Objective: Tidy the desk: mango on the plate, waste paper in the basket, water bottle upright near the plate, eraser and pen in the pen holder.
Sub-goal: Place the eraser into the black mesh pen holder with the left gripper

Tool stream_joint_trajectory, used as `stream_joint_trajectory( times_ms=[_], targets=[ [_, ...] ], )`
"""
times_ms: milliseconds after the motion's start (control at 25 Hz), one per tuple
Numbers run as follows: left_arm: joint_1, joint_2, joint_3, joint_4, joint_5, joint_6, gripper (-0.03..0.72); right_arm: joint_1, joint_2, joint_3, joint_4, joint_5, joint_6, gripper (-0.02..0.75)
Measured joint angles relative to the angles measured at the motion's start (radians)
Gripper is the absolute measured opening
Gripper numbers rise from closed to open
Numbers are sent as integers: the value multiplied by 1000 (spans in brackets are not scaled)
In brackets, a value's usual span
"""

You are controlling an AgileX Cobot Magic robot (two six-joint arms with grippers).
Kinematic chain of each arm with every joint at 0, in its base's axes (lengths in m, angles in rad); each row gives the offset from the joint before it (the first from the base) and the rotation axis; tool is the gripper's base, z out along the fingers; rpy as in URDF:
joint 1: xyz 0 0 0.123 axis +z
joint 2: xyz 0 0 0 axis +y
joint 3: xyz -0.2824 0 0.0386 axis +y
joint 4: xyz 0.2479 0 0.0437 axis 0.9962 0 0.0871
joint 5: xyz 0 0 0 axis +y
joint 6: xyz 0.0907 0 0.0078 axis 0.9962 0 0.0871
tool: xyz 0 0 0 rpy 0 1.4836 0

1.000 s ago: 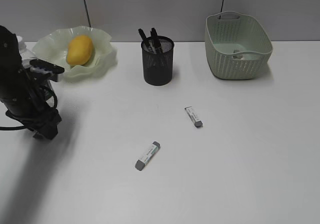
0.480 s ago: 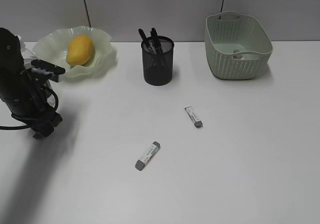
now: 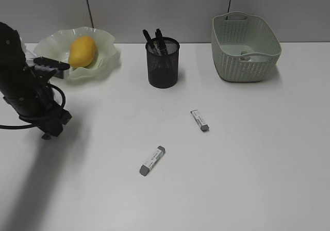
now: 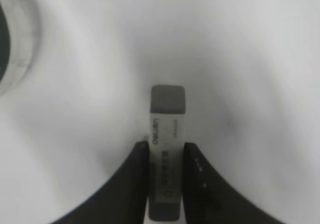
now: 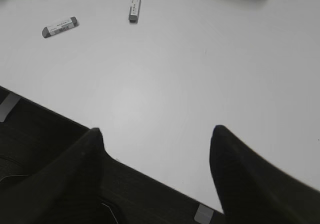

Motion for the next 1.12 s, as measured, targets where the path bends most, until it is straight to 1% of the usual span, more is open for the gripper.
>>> stream_joint_trajectory(
  times_ms=[80,200,320,440,560,760,1040,1120],
  targets=[
    [-21,-27,-8,-13,-2,0,158,0,0,0,-3,0,0,521],
    [-65,-40,-60,-40,-3,0,157,0,0,0,-8,0,0,521],
    [-108,-40,-156,-89,-20,0,157,0,0,0,-8,0,0,521],
    [-142,-40,-264,-140,-86,0,157,0,0,0,-8,0,0,521],
    [-158,-40,-350,-202,-183,0,157,0,0,0,-8,0,0,521],
    [-168,-17,-448,-311,-324,0,157,0,0,0,-9,-1,0,521],
    [-229,117,-559,-347,-347,0,157,0,0,0,-10,-25,0,521],
    [-236,155,-575,-380,-351,0,157,0,0,0,-12,-25,0,521]
  ],
)
